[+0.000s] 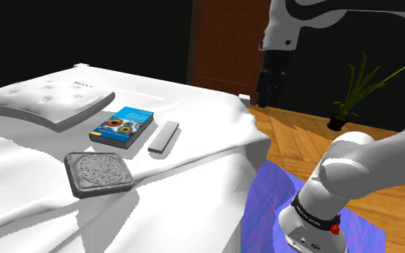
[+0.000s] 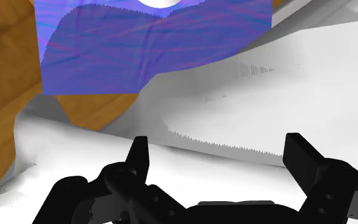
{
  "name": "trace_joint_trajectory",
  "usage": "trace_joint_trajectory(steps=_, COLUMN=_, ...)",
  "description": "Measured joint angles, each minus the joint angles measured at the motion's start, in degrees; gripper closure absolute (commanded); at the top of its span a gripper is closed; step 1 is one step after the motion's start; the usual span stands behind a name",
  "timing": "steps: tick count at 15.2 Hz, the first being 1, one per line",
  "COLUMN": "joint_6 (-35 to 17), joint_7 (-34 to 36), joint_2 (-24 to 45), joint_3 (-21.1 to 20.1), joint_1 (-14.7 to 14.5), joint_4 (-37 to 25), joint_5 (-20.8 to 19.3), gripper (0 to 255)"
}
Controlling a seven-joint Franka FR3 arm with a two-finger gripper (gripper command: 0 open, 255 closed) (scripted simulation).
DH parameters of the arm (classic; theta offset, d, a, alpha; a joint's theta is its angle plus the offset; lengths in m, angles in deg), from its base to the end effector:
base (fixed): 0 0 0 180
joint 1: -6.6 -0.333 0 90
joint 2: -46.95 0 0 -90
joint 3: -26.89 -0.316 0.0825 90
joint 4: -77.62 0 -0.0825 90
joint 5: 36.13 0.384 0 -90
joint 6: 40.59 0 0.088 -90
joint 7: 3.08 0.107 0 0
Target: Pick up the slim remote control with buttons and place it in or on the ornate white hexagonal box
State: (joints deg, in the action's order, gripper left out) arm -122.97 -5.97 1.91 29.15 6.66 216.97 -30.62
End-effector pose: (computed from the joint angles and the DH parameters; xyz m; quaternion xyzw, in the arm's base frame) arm 0.2879 -0.0030 0.5459 -0.9926 -0.0135 0.1014 0.0660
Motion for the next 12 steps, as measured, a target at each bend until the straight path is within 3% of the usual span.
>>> trace_joint_trajectory(steps=5, joint_6=-4.9, joint_7=6.5, joint_2=2.3, joint_3=-4.0, joint_1=0.1, joint_4=0.9, joint_5=2.8, gripper=0)
trace_joint_trajectory(steps=12, joint_6=-17.6, joint_7=21.7, joint_2=11.6, joint_3=-13.3, joint_1=0.7, joint_4=0.5, joint_5=7.4, gripper=0)
